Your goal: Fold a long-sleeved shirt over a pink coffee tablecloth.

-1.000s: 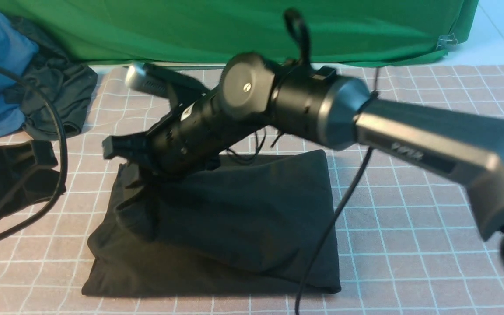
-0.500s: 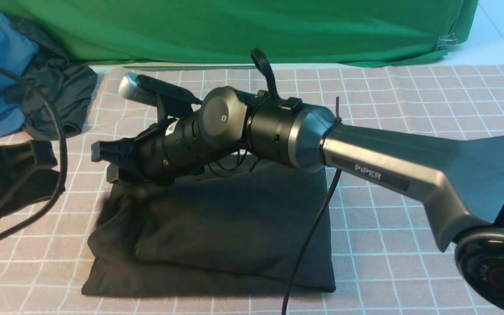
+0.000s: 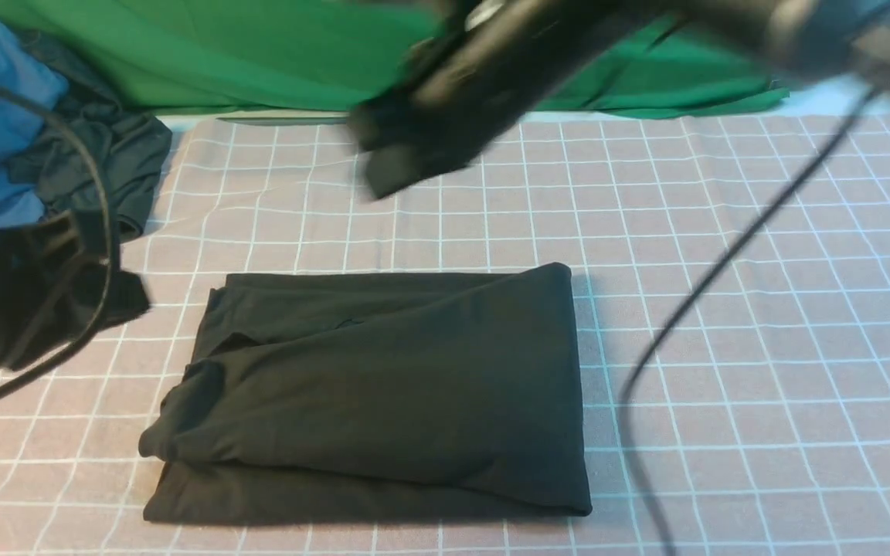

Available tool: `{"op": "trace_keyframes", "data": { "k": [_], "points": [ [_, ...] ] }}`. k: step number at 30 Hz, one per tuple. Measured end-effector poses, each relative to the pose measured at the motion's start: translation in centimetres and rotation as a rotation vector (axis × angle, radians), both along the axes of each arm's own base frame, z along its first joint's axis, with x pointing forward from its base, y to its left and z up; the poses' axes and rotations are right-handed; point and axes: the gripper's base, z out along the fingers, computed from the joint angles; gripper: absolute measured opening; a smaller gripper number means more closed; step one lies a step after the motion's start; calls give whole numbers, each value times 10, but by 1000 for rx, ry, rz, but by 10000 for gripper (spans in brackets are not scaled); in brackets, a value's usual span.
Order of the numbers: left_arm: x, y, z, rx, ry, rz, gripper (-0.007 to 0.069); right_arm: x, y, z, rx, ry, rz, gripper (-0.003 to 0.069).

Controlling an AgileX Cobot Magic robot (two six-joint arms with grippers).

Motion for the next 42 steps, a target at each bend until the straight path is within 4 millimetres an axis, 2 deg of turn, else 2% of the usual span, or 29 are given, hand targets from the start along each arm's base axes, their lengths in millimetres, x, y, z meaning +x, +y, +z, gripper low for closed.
{"op": "trace_keyframes", "data": {
  "k": [1,3,7,10,14,19,24,28,33,38,39,42],
  "points": [
    [8,-3,-5,-24,22,-22,46,-2,-18,10,-60,-15,-7,38],
    [19,-10,-15,-34,62,-63,46,-6,-36,20,-118,-47,-29,36],
    [42,-34,-47,5,181,-141,46,-25,-53,18,-185,-22,-32,36],
    [55,-48,-70,64,251,-151,46,-38,-57,-7,-231,58,-19,36],
    [67,-59,-99,130,333,-170,46,-48,-56,-57,-269,144,-33,36],
    [75,-53,-126,231,448,-134,46,-63,-44,-105,-254,197,-56,36],
    [68,-45,-144,294,479,-96,46,-78,-28,-144,-278,216,-44,36],
    [62,-42,-153,306,442,-74,46,-80,-24,-160,-302,243,-36,36],
    [61,-41,-152,299,419,-40,47,-80,-24,-163,-305,248,-38,36],
    [55,-36,-141,342,366,-53,47,-80,-24,-163,-307,252,-37,36],
    [52,-35,-132,331,331,-39,47,-80,-24,-163,-308,252,-37,36],
    [47,-34,-121,315,295,-22,47,-79,-25,-163,-307,252,-39,36]
  ]
}}
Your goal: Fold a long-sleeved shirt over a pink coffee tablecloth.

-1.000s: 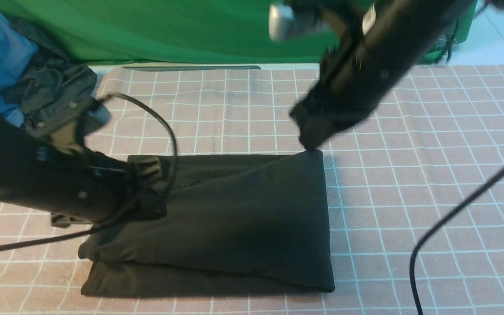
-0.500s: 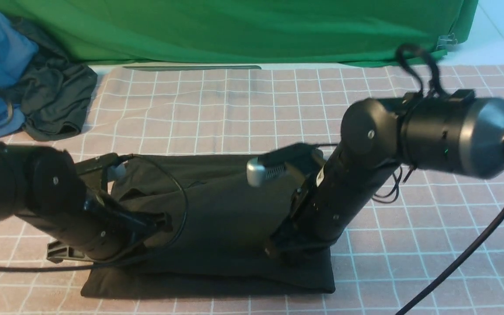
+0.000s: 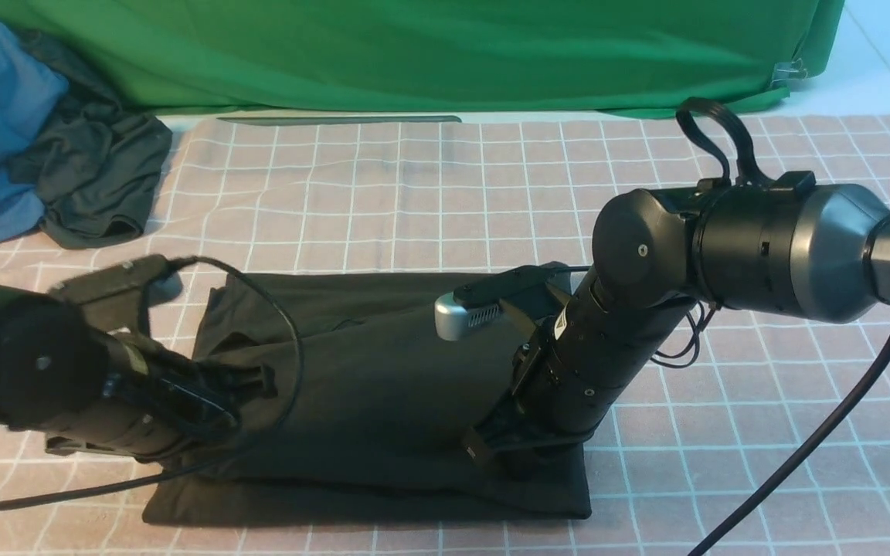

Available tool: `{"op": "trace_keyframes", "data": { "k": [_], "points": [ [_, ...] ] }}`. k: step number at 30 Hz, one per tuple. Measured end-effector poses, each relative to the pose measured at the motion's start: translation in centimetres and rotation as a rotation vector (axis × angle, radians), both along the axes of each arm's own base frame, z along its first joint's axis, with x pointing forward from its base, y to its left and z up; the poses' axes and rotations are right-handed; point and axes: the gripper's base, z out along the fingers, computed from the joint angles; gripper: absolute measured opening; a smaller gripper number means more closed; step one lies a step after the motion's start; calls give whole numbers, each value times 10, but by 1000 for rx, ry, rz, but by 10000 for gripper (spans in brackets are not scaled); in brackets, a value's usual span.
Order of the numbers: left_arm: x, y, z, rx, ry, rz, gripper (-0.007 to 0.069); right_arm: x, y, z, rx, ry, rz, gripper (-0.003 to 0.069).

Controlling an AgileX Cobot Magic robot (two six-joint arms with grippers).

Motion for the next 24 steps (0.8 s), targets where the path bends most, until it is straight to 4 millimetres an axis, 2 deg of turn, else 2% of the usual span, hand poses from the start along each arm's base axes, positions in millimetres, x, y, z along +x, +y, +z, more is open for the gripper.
{"op": "trace_keyframes", "data": {
  "k": [3,9,14,17,24],
  "points": [
    [-4,2,-2,13,3,-8,47,0,0,0,0,0,0,36],
    [-11,8,-29,54,109,67,47,0,0,0,0,0,0,36],
    [-11,8,-34,48,138,116,47,0,0,0,0,1,0,36],
    [-9,8,-25,45,130,126,47,-1,0,0,-5,12,4,36],
    [-4,-1,23,-94,-30,122,47,-3,-1,1,-9,22,10,36]
  ]
}}
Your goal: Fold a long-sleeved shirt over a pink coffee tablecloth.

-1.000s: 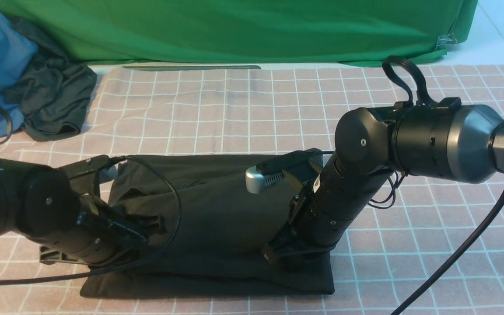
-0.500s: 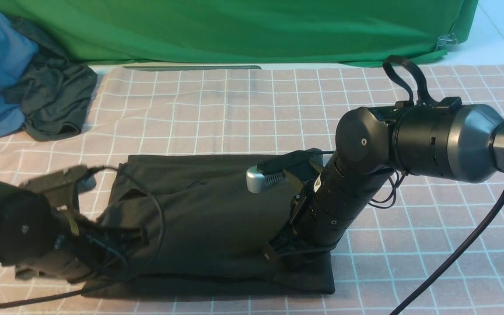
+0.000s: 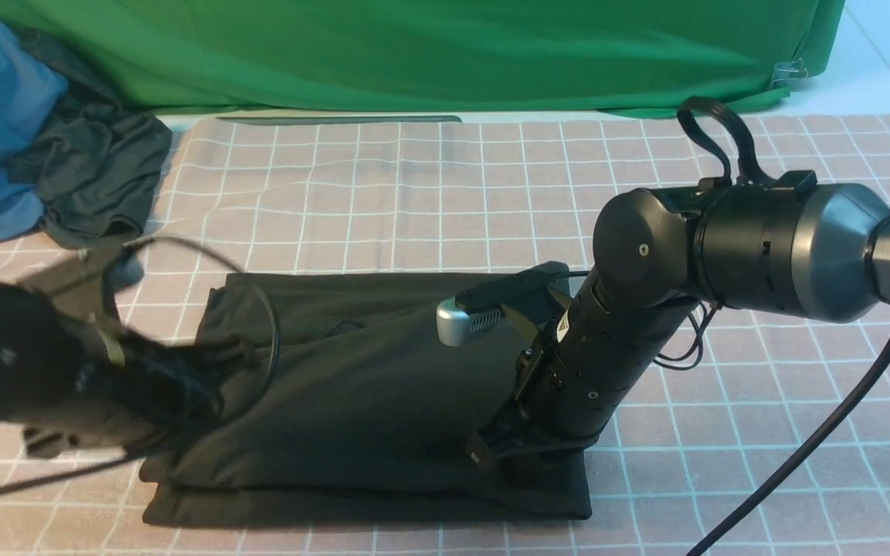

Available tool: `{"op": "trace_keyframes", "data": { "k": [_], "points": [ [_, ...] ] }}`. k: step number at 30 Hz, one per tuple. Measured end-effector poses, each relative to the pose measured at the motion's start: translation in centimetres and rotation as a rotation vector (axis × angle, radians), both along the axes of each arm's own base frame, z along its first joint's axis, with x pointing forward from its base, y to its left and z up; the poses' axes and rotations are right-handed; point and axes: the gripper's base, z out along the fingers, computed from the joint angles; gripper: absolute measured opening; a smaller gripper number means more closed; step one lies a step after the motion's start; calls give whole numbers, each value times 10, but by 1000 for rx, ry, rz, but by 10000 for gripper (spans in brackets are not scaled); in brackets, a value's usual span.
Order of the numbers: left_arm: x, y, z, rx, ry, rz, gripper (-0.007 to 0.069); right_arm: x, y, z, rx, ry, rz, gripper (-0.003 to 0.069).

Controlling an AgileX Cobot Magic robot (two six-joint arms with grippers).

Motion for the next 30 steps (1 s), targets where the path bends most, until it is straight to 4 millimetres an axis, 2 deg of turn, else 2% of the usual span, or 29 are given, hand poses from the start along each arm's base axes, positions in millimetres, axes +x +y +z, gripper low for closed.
{"op": "trace_keyframes", "data": {
  "k": [3,6,12,13,17,22,30],
  "points": [
    [1,-10,8,-107,-36,-38,47,0,0,3,6,-9,-1,36],
    [4,-16,1,-151,-10,-74,47,1,0,3,10,-18,-4,36],
    [10,-19,-31,-105,147,-124,47,2,0,3,12,-27,-6,36],
    [9,-18,-41,-83,187,-131,47,2,0,3,12,-28,-6,36],
    [6,-16,-53,-72,213,-105,47,2,0,3,9,-29,-3,36],
    [6,-14,-45,-51,191,-113,47,2,-1,3,1,-33,3,36],
    [7,-11,2,-41,9,-130,47,-2,-3,10,-3,-22,4,36]
  ]
}}
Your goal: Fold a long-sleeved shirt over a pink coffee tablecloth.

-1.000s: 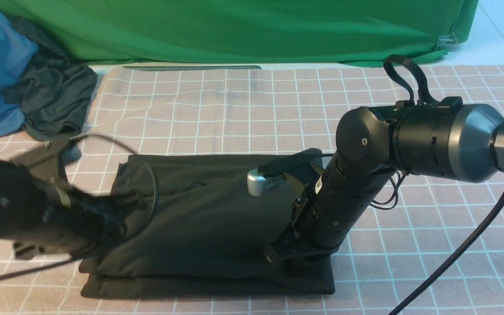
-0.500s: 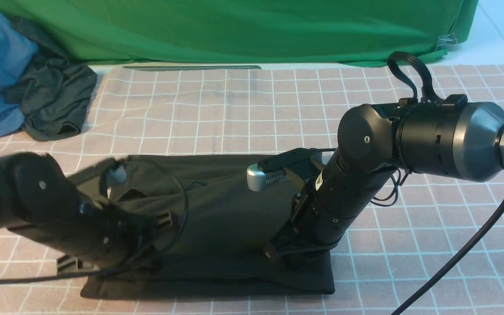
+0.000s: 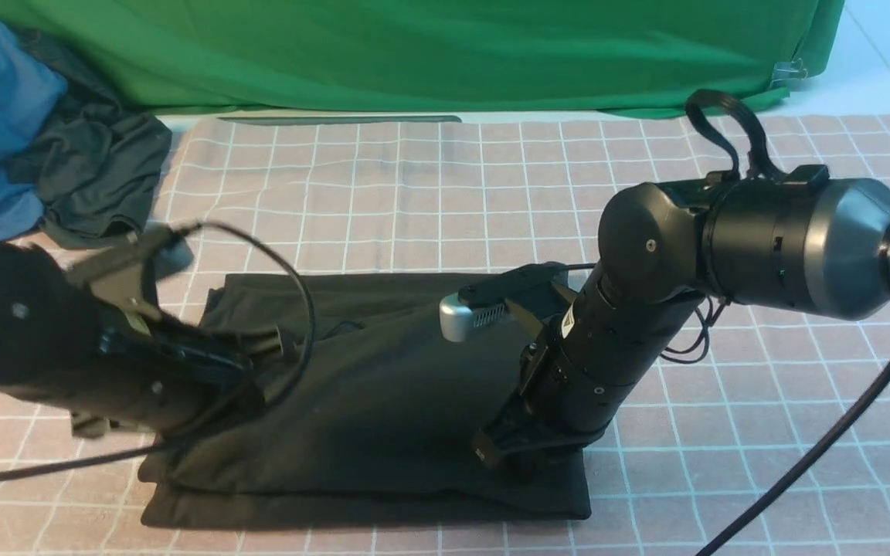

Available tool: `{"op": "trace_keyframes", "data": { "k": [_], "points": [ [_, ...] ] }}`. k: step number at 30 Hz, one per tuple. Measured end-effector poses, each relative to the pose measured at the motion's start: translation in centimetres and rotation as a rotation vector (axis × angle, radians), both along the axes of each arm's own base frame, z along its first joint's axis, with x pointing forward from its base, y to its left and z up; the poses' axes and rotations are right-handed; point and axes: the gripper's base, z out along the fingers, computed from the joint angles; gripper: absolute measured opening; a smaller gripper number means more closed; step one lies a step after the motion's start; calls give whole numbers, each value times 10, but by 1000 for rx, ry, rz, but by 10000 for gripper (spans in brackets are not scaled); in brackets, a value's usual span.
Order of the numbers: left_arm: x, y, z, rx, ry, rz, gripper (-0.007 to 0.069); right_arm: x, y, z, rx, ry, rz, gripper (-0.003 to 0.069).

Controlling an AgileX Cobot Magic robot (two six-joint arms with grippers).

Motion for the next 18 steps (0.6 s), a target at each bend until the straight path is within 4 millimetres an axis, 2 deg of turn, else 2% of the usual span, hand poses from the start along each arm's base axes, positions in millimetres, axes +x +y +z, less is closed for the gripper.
{"op": "trace_keyframes", "data": {
  "k": [4,11,15,18],
  "points": [
    [4,8,18,45,-106,68,47,-4,-3,21,32,-42,-9,36],
    [24,10,56,111,-137,99,47,-8,-8,44,62,-105,-3,36],
    [36,7,61,114,-124,102,47,-8,-8,45,57,-111,2,36],
    [44,5,56,122,-114,80,47,-8,-9,45,47,-117,8,36]
  ]
}}
